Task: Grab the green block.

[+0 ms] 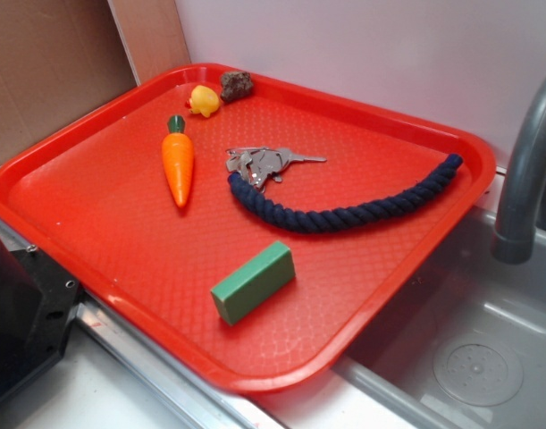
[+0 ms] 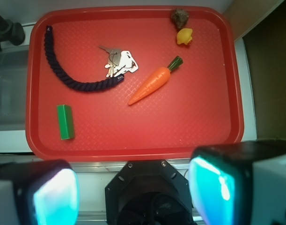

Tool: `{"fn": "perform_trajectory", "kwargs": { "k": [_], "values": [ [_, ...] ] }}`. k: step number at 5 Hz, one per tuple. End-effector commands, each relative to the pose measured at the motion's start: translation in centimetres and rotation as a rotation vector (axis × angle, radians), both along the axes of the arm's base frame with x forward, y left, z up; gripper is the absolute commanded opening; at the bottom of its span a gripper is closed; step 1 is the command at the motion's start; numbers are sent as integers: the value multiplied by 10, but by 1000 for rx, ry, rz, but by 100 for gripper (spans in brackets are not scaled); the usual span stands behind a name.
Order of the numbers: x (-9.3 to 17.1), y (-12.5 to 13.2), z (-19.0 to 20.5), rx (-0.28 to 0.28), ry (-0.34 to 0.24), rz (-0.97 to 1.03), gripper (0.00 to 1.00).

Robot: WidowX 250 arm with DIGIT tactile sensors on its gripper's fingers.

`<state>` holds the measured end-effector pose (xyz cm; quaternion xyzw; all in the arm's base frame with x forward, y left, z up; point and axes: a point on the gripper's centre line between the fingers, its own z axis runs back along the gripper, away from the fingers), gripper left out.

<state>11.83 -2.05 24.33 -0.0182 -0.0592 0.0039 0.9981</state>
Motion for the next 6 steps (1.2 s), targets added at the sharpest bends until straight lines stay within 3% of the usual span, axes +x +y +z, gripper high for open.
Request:
{"fn": "perform_trajectory", "kwargs": {
  "k": [1,2,3,5,6],
  "values": [
    [0,0,0,0,0,0,100],
    [8,-41,-50,38,19,-97,100],
    [14,-73,-100,38,-7,-107,100],
    [26,-106,-187,-14,47,-131,100],
    [33,-119,-198,-29,62,-124,100]
  ]
}}
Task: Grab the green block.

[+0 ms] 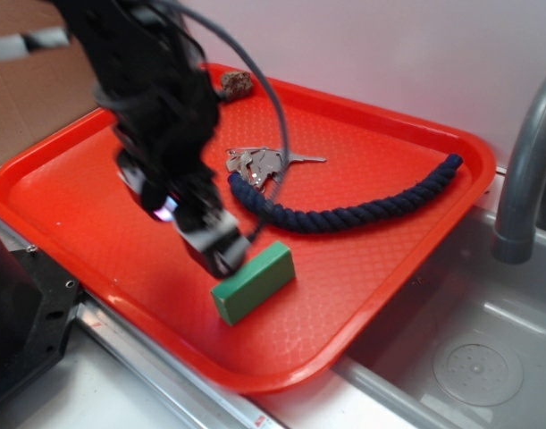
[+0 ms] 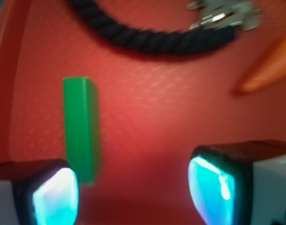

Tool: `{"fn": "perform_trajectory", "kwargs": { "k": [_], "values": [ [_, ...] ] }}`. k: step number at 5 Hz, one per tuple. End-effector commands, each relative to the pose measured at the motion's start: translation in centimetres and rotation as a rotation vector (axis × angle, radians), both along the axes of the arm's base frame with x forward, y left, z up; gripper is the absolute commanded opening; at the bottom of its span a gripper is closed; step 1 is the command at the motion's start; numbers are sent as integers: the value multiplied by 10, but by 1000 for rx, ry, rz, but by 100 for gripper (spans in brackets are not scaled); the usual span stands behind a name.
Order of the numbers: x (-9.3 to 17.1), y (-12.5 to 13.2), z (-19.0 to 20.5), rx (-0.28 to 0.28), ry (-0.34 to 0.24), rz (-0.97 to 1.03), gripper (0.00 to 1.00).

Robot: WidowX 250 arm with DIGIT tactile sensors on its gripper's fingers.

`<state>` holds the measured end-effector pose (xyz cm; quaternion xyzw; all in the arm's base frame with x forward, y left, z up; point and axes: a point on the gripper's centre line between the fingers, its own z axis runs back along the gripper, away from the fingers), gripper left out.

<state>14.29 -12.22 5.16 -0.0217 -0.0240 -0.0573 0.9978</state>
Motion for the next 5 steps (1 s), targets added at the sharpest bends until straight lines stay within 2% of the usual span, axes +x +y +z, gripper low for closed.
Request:
{"fn": "perform_trajectory", "kwargs": {
  "k": [1,2,3,4,5],
  "values": [
    [12,-42,-18,-63,11,-49,100],
    [9,-48,-27,-38,31,-72,100],
    [9,-42,-31,-14,13,-80,39],
    [5,-20,-13,-23,-8,-95,0],
    [-4,19,23,-41,-64,-10,0]
  ]
}}
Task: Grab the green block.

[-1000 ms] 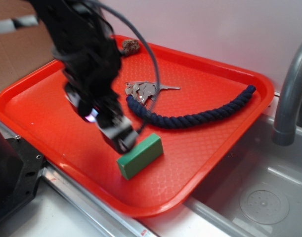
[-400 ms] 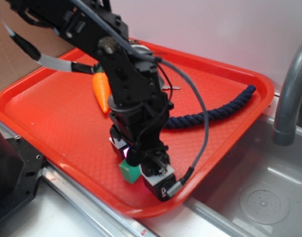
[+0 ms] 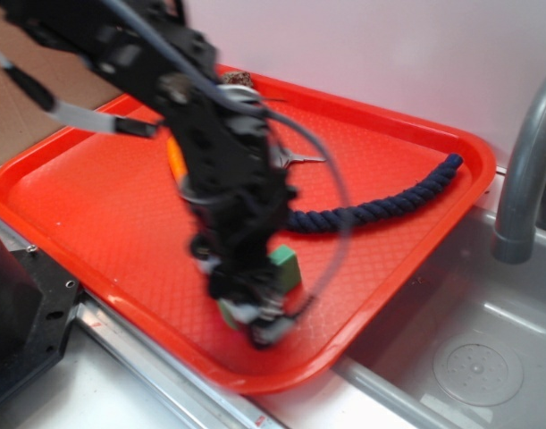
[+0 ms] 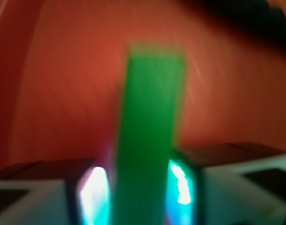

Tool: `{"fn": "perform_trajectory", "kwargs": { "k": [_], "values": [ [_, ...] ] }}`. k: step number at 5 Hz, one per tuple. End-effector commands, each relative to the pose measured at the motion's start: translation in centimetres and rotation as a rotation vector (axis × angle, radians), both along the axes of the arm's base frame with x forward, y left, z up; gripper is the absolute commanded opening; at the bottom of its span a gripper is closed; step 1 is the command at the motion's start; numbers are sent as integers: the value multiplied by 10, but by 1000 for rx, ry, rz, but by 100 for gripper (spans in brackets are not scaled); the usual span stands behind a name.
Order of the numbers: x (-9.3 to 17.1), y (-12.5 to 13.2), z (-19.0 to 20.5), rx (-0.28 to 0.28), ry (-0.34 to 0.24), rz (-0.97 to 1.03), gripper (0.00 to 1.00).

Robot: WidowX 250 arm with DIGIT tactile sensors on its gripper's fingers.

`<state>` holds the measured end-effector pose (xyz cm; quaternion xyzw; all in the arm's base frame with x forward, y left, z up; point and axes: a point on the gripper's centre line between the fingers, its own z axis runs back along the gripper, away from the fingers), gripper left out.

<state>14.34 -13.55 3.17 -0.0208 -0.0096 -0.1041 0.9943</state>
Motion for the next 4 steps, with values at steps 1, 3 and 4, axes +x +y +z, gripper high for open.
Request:
{"fn": "perform_trajectory", "kwargs": {
  "k": [1,3,4],
  "values": [
    [-21,78,88,0,-183,329,0],
    [-26,152,151,-85,-230,575,0],
    [-14,156,174,-114,-266,578,0]
  ]
}}
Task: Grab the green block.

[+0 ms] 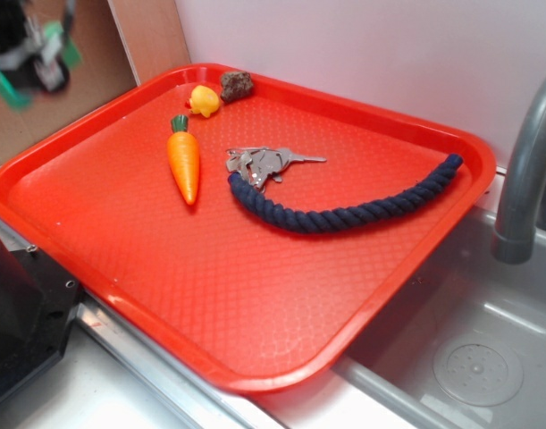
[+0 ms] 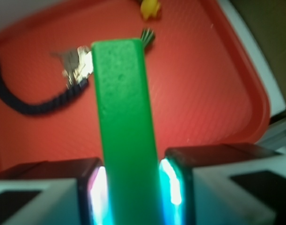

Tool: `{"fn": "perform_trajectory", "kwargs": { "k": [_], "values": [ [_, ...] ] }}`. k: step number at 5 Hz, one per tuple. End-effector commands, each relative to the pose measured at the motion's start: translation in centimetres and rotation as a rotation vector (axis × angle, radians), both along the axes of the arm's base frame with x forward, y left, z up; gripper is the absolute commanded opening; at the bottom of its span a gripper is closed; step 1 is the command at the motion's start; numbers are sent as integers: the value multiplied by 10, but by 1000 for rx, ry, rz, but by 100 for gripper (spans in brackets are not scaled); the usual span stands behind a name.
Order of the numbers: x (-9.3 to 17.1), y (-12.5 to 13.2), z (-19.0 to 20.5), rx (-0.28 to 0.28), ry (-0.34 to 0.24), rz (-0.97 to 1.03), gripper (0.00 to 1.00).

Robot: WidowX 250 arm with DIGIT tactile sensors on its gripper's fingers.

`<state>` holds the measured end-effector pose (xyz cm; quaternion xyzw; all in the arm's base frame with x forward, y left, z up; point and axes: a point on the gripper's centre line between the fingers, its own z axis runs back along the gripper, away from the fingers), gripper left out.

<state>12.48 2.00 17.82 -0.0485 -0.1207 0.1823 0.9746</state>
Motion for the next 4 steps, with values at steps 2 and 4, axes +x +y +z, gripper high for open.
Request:
{"fn": "perform_trajectory", "kwargs": {
  "k": [2,4],
  "values": [
    [28,-17,52,-5,53,-25,0],
    [31,-32,49,-74,194,-41,0]
  ]
}}
